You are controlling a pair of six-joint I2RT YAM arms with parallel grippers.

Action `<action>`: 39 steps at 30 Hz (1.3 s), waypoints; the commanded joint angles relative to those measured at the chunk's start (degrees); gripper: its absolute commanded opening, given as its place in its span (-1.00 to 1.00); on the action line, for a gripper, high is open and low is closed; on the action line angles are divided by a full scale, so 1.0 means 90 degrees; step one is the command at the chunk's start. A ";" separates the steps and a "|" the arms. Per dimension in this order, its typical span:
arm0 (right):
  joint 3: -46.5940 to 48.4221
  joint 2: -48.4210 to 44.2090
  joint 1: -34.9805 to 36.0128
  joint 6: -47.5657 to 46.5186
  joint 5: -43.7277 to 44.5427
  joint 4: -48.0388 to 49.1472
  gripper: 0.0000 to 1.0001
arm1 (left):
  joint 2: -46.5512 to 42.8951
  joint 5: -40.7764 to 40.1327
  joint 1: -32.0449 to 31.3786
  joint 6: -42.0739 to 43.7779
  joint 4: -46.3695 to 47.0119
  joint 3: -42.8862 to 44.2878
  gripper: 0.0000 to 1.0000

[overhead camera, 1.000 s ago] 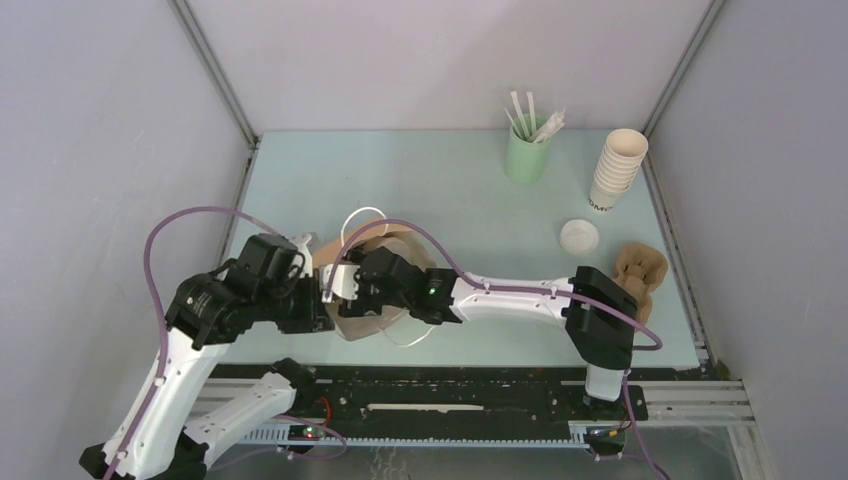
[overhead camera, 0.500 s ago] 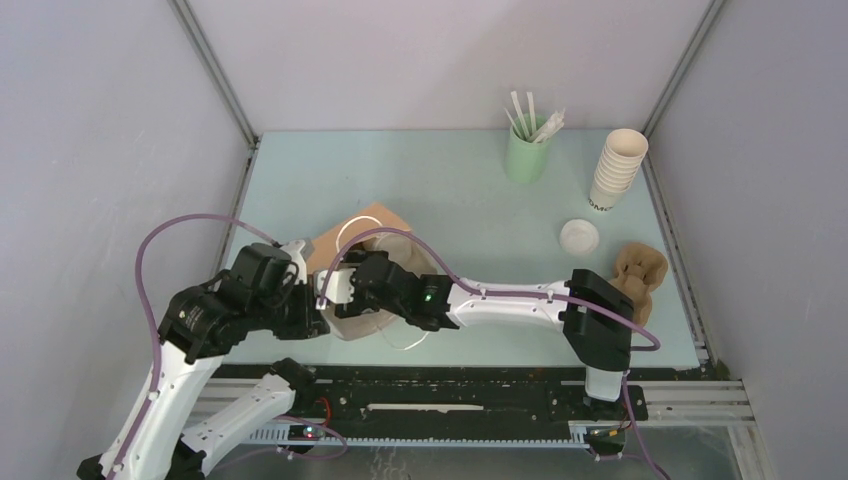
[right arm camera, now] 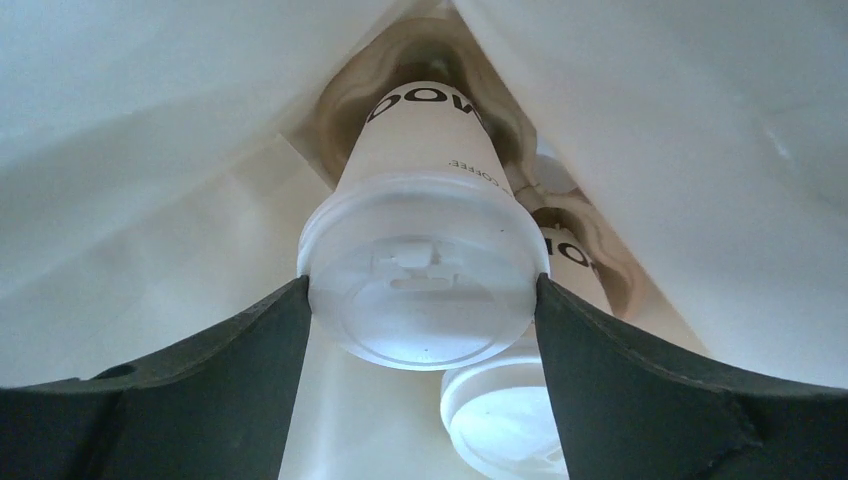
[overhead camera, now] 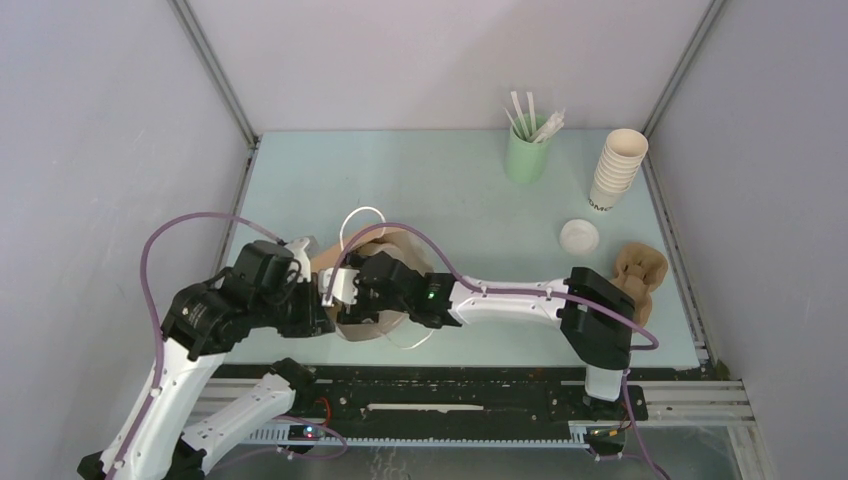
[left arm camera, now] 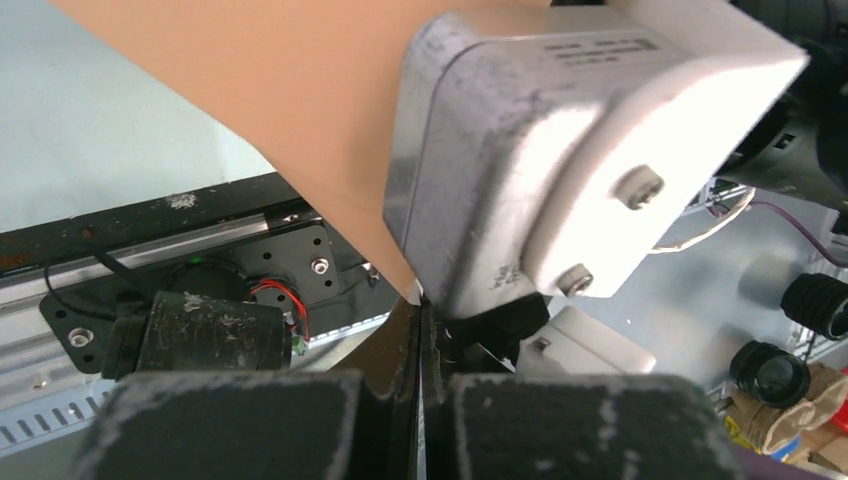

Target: Pack the takeout coffee

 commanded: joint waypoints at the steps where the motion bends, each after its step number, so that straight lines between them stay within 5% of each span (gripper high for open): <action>1: -0.0221 -0.0485 -0.0106 0.0203 -0.0958 0.0295 0.84 | 0.0120 0.0397 -0.0061 0.0058 0.0780 -0.0083 -1.00; 8: -0.0256 -0.0776 -0.0287 0.0398 -0.1576 -0.0116 0.99 | 0.0098 0.0376 -0.0056 0.0073 0.0750 -0.0146 -1.00; 18: -0.0274 -0.1044 -0.0305 0.0908 -0.1040 -0.0597 0.99 | 0.0039 0.0373 -0.0061 0.0084 0.0685 -0.0291 -1.00; 29: -0.0296 -0.0740 -0.0159 0.0646 0.0353 -0.0306 0.40 | 0.0090 0.0467 -0.0061 0.0115 0.0717 -0.0349 -1.00; 32: -0.0290 -0.0590 -0.0133 0.0757 0.0273 0.0041 0.09 | 0.0128 0.0496 -0.0061 0.0122 0.0751 -0.0305 -1.00; 39: -0.0018 -0.0200 -0.0032 0.0830 0.0253 0.0403 0.19 | 0.0487 0.0686 -0.0061 0.0156 0.0802 0.0157 -1.00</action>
